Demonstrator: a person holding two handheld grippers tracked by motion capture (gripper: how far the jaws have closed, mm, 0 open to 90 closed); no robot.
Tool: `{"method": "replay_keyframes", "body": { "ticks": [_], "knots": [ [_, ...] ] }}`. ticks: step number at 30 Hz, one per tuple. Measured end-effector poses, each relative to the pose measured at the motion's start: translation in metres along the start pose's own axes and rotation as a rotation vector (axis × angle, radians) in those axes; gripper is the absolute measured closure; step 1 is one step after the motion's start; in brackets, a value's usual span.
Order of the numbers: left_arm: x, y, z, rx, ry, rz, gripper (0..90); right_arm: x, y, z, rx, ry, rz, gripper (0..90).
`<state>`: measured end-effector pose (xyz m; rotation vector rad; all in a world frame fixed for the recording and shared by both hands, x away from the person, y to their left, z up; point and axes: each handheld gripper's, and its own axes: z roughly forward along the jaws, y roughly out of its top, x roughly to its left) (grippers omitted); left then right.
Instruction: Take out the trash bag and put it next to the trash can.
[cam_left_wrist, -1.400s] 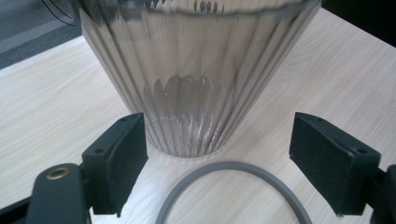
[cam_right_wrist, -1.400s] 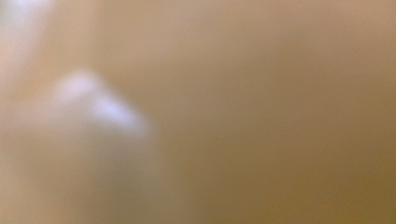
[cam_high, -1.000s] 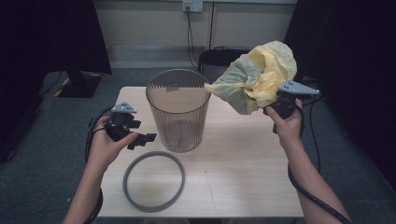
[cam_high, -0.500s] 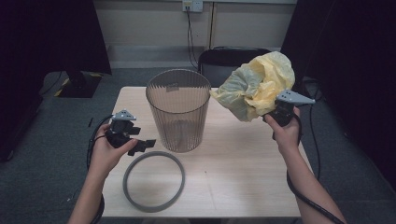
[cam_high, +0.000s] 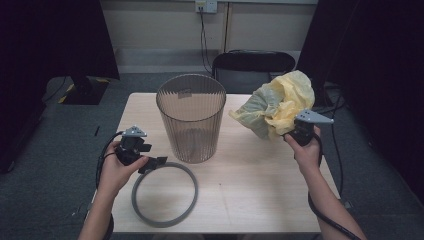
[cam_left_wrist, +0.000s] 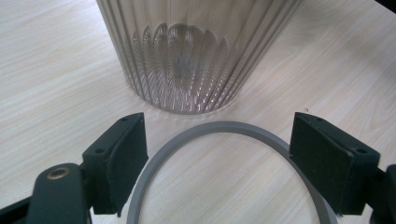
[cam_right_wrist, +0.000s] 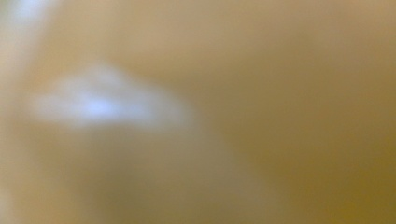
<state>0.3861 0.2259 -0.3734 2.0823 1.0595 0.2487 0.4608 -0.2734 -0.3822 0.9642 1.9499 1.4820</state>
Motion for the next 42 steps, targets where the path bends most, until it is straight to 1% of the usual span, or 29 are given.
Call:
{"method": "replay_keyframes", "body": {
  "ticks": [1, 2, 5, 8, 9, 12, 16, 17, 20, 21, 24, 29, 30, 31, 34, 36, 38, 40, 42],
  "knots": [
    [0.001, -0.001, 0.000, 0.001, 0.000, 0.006, 19.2, 0.000, -0.003, 0.001, 0.004, -0.001, 0.003, 81.7],
    [0.001, -0.002, 0.000, -0.002, -0.003, -0.002, 19.2, 0.000, -0.006, 0.002, 0.009, -0.001, 0.003, 81.7],
    [0.002, -0.007, 0.000, 0.002, -0.003, -0.001, 19.3, 0.001, -0.012, 0.004, 0.016, 0.000, 0.003, 81.2],
    [0.003, -0.012, 0.000, 0.018, -0.001, -0.004, 19.4, 0.004, -0.018, 0.006, 0.029, 0.005, -0.007, 80.5],
    [0.003, -0.013, 0.000, 0.023, 0.003, 0.001, 19.5, 0.005, -0.020, 0.007, 0.035, 0.008, -0.011, 80.4],
    [0.003, -0.020, 0.001, 0.027, 0.000, -0.011, 19.4, 0.007, -0.024, 0.009, 0.041, 0.008, -0.022, 79.4],
    [0.004, -0.026, 0.002, 0.029, -0.001, -0.013, 19.3, 0.009, -0.030, 0.010, 0.047, 0.008, -0.025, 78.0],
    [0.004, -0.027, 0.002, 0.025, -0.002, -0.025, 19.3, 0.009, -0.032, 0.010, 0.048, 0.003, -0.029, 77.6],
    [0.004, -0.030, 0.004, 0.032, -0.003, -0.016, 19.3, 0.009, -0.036, 0.011, 0.054, -0.003, -0.019, 76.2],
    [0.004, -0.031, 0.004, 0.034, -0.005, -0.023, 19.3, 0.008, -0.037, 0.011, 0.055, -0.004, -0.016, 75.6],
    [0.004, -0.033, 0.005, 0.036, -0.006, -0.023, 19.3, 0.007, -0.039, 0.010, 0.059, -0.008, -0.015, 72.8],
    [0.002, -0.037, 0.009, 0.045, -0.019, -0.023, 21.1, 0.007, -0.047, 0.010, 0.075, -0.012, -0.013, 65.2],
    [0.002, -0.038, 0.010, 0.050, -0.021, -0.017, 21.1, 0.007, -0.049, 0.010, 0.077, -0.013, -0.010, 62.5],
    [0.001, -0.039, 0.011, 0.049, -0.022, -0.022, 21.0, 0.007, -0.051, 0.010, 0.081, -0.015, -0.008, 59.6],
    [0.000, -0.040, 0.011, 0.050, -0.021, -0.011, 20.3, 0.007, -0.056, 0.010, 0.094, -0.032, -0.014, 51.1],
    [0.000, -0.042, 0.012, 0.050, -0.023, -0.020, 20.1, 0.007, -0.059, 0.009, 0.102, -0.040, -0.010, 46.6],
    [0.001, -0.044, 0.012, 0.054, -0.020, -0.019, 19.9, 0.006, -0.062, 0.008, 0.115, -0.049, -0.009, 41.2],
    [0.002, -0.046, 0.013, 0.057, -0.023, -0.025, 19.9, 0.005, -0.065, 0.009, 0.126, -0.051, -0.007, 38.9],
    [0.003, -0.048, 0.014, 0.059, -0.022, -0.019, 19.9, 0.004, -0.068, 0.011, 0.129, -0.062, -0.010, 37.0]
  ]
}}
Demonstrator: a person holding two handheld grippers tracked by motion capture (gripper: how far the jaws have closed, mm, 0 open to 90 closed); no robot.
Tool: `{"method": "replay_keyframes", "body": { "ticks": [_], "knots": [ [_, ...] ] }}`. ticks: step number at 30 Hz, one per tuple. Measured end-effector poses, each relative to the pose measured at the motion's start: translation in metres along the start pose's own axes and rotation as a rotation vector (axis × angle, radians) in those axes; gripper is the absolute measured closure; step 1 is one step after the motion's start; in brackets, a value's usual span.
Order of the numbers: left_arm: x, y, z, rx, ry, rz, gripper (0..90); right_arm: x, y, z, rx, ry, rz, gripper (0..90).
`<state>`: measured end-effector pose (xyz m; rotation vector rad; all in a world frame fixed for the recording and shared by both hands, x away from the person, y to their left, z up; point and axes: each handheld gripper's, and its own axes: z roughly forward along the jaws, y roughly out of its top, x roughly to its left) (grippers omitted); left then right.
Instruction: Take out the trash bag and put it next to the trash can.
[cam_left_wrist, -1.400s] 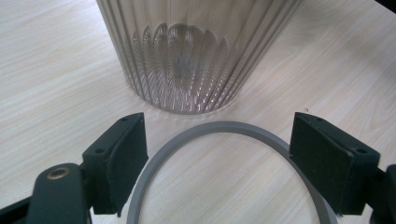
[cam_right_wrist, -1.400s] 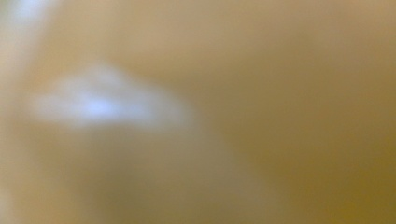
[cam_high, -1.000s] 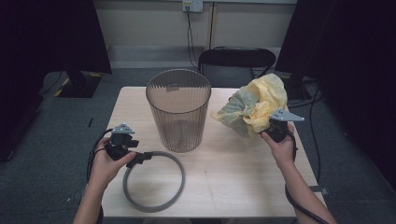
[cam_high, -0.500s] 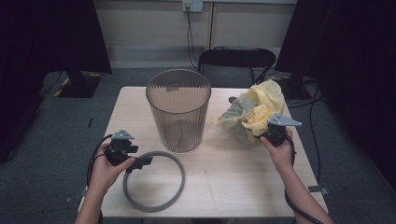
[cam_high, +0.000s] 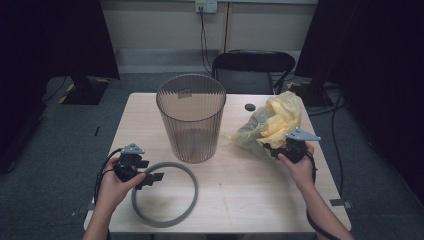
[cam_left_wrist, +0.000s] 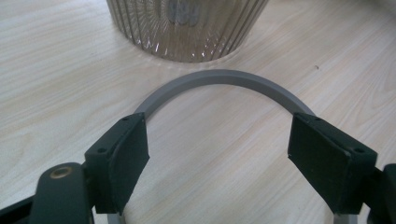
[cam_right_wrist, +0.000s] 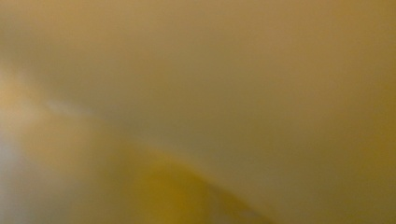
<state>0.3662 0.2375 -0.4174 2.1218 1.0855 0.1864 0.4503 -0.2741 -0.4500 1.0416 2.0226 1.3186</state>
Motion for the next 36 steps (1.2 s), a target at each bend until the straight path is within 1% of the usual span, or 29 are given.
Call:
{"method": "replay_keyframes", "body": {
  "ticks": [4, 8, 10, 12, 14, 15, 18, 21, 23, 26, 27, 29, 30, 33, 36],
  "knots": [
    [0.003, -0.004, 0.005, 0.009, -0.008, -0.009, 19.9, -0.001, -0.005, 0.008, 0.011, -0.009, 0.009, 35.7],
    [0.007, -0.007, 0.012, 0.018, -0.016, -0.012, 19.9, -0.003, -0.010, 0.022, 0.016, -0.013, 0.014, 34.8],
    [0.010, -0.008, 0.016, 0.021, -0.016, -0.008, 19.9, -0.004, -0.010, 0.031, 0.012, -0.014, 0.029, 33.7],
    [0.011, -0.008, 0.018, 0.027, -0.012, -0.009, 19.9, -0.007, -0.006, 0.043, 0.011, -0.015, 0.038, 32.6],
    [0.012, -0.009, 0.021, 0.055, -0.004, 0.005, 19.9, -0.009, 0.000, 0.051, 0.011, -0.016, 0.028, 30.7],
    [0.013, -0.009, 0.023, 0.061, -0.007, -0.002, 19.8, -0.010, 0.003, 0.055, 0.015, -0.013, 0.022, 29.6],
    [0.014, -0.009, 0.024, 0.064, -0.003, -0.007, 19.8, -0.010, 0.012, 0.059, 0.008, -0.011, 0.014, 28.9],
    [0.012, -0.008, 0.024, 0.061, -0.009, -0.008, 19.6, -0.007, 0.014, 0.055, 0.006, 0.001, 0.014, 25.8],
    [0.011, -0.007, 0.023, 0.060, -0.004, -0.004, 19.4, -0.004, 0.011, 0.050, 0.018, 0.011, 0.022, 23.9],
    [0.007, -0.006, 0.023, 0.051, -0.010, -0.003, 19.4, -0.001, 0.008, 0.041, 0.020, 0.017, 0.023, 21.9],
    [0.005, -0.005, 0.023, 0.052, -0.013, 0.005, 19.4, -0.001, 0.007, 0.039, 0.021, 0.019, 0.027, 20.8],
    [0.002, -0.004, 0.024, 0.050, -0.011, 0.005, 19.4, 0.000, 0.003, 0.032, 0.021, 0.032, 0.056, 19.6],
    [0.000, -0.004, 0.024, 0.045, -0.019, 0.006, 19.4, 0.000, 0.002, 0.030, 0.027, 0.033, 0.061, 19.0],
    [-0.003, -0.004, 0.025, 0.040, -0.026, 0.009, 19.2, 0.001, -0.004, 0.019, 0.034, 0.035, 0.042, 18.4],
    [-0.002, -0.006, 0.025, 0.045, -0.020, 0.013, 19.3, 0.000, -0.010, 0.010, 0.038, 0.034, 0.046, 18.1]
  ]
}}
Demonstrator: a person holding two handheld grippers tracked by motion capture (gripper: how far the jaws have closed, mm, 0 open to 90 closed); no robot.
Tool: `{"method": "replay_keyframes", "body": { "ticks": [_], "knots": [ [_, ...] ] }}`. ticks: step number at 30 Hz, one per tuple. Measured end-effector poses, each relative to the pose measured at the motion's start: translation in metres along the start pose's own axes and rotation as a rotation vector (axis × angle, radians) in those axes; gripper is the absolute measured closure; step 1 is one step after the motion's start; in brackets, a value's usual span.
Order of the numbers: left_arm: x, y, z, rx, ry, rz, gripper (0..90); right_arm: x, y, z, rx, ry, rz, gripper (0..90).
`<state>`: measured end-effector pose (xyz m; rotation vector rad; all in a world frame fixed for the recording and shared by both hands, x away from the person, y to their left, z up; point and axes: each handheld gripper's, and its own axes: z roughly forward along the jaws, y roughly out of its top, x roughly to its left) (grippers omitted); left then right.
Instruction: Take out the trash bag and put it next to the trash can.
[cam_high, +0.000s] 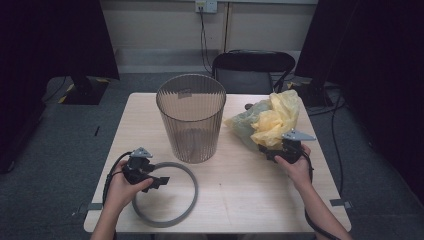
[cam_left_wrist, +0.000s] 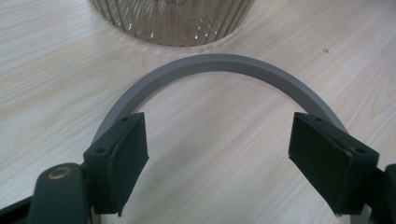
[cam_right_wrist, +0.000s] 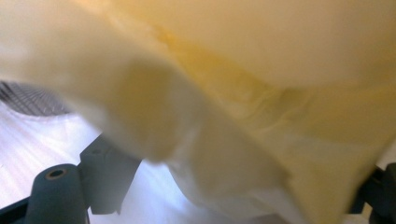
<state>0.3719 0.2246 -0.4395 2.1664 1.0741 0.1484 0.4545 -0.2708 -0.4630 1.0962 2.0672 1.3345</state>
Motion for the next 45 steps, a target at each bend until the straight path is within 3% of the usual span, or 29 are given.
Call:
{"method": "replay_keyframes", "body": {
  "ticks": [5, 14, 22, 45],
  "knots": [
    [0.001, -0.004, -0.001, -0.004, 0.006, -0.010, 19.3, -0.005, -0.009, -0.013, 0.013, -0.007, 0.018, 18.0],
    [0.003, -0.009, -0.003, -0.001, 0.015, -0.015, 19.3, -0.004, -0.025, -0.026, 0.066, -0.025, -0.016, 18.2],
    [0.003, -0.013, -0.001, -0.005, 0.012, -0.013, 19.3, 0.000, -0.037, -0.034, 0.176, -0.030, -0.061, 16.2],
    [0.005, -0.019, 0.004, 0.002, 0.027, -0.011, 19.3, 0.006, -0.067, -0.057, 0.260, -0.030, -0.115, 15.4]
  ]
}}
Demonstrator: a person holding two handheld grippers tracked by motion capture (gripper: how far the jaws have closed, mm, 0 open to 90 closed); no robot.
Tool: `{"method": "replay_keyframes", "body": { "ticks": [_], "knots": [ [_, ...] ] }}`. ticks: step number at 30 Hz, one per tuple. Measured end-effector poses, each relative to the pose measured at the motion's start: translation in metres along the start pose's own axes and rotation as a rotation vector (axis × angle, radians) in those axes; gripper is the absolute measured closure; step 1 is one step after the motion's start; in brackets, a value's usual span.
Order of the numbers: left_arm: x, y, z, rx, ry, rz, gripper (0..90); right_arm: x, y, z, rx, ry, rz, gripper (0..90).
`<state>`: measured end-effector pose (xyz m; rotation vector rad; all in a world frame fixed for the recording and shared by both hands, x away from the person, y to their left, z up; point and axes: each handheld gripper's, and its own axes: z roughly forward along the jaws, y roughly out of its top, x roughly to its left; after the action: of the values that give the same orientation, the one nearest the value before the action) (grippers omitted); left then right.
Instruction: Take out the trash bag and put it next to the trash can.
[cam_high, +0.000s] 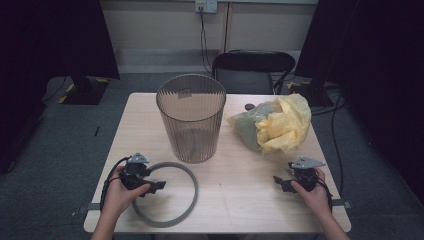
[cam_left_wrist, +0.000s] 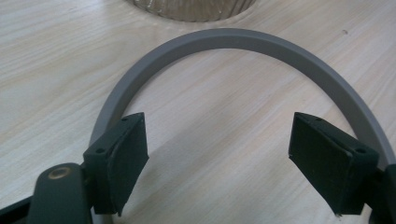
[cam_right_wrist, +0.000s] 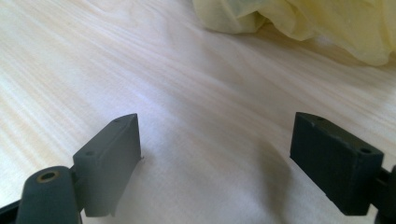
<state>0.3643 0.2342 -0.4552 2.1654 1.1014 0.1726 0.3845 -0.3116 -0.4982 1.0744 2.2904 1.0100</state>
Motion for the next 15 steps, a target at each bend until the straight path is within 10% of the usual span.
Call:
{"method": "replay_keyframes", "body": {
  "ticks": [15],
  "knots": [
    [0.004, 0.003, -0.002, -0.009, 0.022, 0.013, 18.8, 0.003, -0.011, -0.012, 0.038, 0.013, 0.069, 15.0]
  ]
}}
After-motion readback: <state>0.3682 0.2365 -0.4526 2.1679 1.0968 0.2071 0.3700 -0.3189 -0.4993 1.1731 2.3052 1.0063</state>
